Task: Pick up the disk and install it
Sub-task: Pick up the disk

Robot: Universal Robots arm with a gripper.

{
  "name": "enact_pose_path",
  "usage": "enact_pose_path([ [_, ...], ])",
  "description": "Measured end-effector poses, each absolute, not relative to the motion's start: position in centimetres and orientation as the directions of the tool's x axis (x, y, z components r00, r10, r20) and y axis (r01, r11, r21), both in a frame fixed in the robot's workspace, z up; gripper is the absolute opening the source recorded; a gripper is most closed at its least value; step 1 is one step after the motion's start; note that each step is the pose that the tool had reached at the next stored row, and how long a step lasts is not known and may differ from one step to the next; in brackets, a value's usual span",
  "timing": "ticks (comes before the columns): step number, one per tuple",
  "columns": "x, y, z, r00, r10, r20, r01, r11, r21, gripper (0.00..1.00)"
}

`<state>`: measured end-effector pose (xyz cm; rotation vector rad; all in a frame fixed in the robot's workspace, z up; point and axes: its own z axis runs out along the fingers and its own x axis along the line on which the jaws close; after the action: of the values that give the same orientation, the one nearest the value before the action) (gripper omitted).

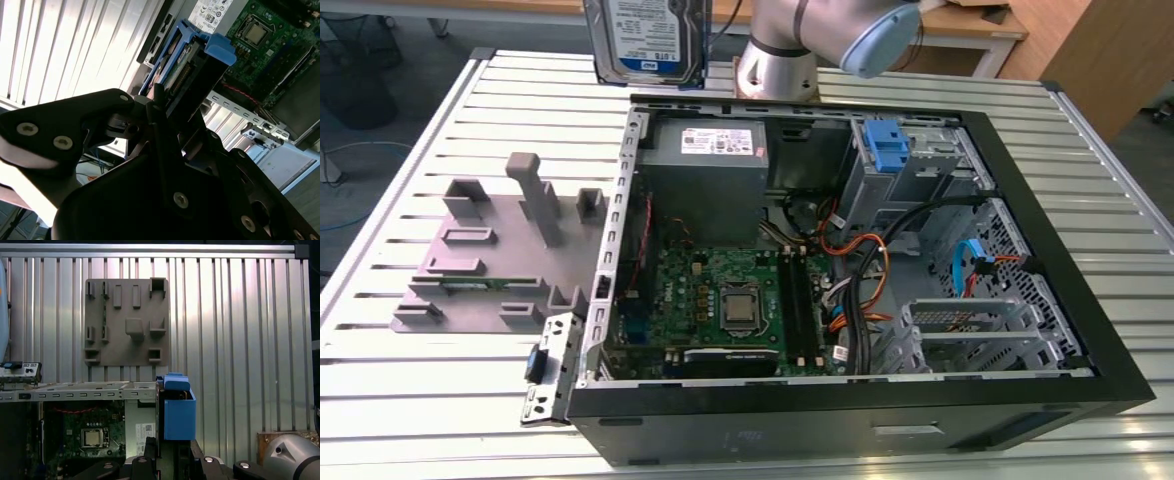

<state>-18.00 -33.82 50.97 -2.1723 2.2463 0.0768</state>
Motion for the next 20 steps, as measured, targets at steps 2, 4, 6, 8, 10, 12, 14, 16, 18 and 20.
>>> enact_pose_path([
  [2,-17.9,-33.8,51.0,-0.034,-0.998,-0.046,-0.999,0.033,0.024,0.35],
  [4,-17.9,-33.8,51.0,-0.034,-0.998,-0.046,-0.999,0.033,0.024,0.35],
  [6,-17.9,-33.8,51.0,-0.034,-0.998,-0.046,-0.999,0.033,0.024,0.35],
  [8,-17.8,-33.8,51.0,-0.034,-0.998,-0.045,-0.999,0.033,0.024,0.35],
  [10,-17.5,-33.8,51.0,-0.034,-0.998,-0.046,-0.999,0.033,0.024,0.35],
  [12,-17.2,-33.8,51.0,-0.034,-0.998,-0.046,-0.999,0.033,0.024,0.35],
  [14,-16.9,-33.8,51.0,-0.034,-0.998,-0.045,-0.999,0.033,0.024,0.35],
  [16,-16.6,-33.8,51.0,-0.034,-0.998,-0.046,-0.999,0.033,0.024,0.35],
  [18,-16.3,-33.8,51.0,-0.034,-0.998,-0.046,-0.999,0.033,0.024,0.35],
  [20,-16.0,-33.8,51.0,-0.034,-0.998,-0.046,-0.999,0.033,0.024,0.35],
])
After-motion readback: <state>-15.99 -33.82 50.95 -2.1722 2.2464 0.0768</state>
